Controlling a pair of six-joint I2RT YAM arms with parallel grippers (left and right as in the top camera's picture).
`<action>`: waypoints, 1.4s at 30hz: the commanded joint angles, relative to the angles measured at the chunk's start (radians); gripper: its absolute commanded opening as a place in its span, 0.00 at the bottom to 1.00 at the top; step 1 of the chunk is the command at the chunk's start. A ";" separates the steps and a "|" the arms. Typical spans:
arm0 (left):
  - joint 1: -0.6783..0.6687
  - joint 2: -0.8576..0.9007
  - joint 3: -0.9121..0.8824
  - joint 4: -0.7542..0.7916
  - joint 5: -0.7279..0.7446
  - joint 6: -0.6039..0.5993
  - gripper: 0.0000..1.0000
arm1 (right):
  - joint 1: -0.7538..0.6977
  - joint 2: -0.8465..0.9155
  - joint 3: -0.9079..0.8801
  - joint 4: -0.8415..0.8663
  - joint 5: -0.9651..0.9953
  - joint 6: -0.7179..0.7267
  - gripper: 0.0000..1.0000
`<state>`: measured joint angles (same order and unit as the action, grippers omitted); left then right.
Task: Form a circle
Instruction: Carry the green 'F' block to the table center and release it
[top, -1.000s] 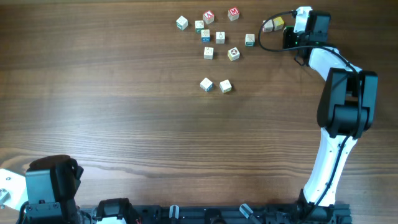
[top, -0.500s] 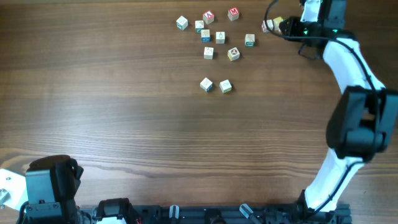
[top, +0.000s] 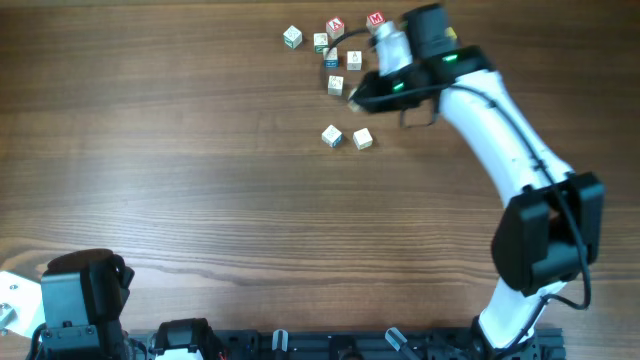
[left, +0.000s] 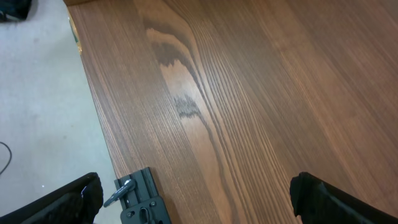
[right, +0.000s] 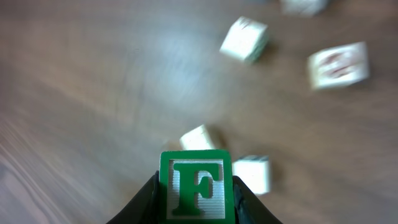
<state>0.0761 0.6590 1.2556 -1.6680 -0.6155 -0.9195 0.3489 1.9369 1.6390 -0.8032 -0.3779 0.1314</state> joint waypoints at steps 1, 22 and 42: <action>0.007 -0.002 -0.001 0.002 -0.003 -0.012 1.00 | 0.149 -0.023 -0.012 -0.017 0.183 0.002 0.17; 0.007 -0.002 -0.001 0.002 -0.003 -0.012 1.00 | 0.338 0.103 -0.246 0.195 0.416 0.480 0.23; 0.007 -0.002 -0.001 0.002 -0.003 -0.012 1.00 | 0.338 0.103 -0.254 0.227 0.348 0.534 0.47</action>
<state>0.0761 0.6590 1.2556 -1.6680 -0.6155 -0.9195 0.6895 2.0300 1.3918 -0.5808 -0.0097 0.6579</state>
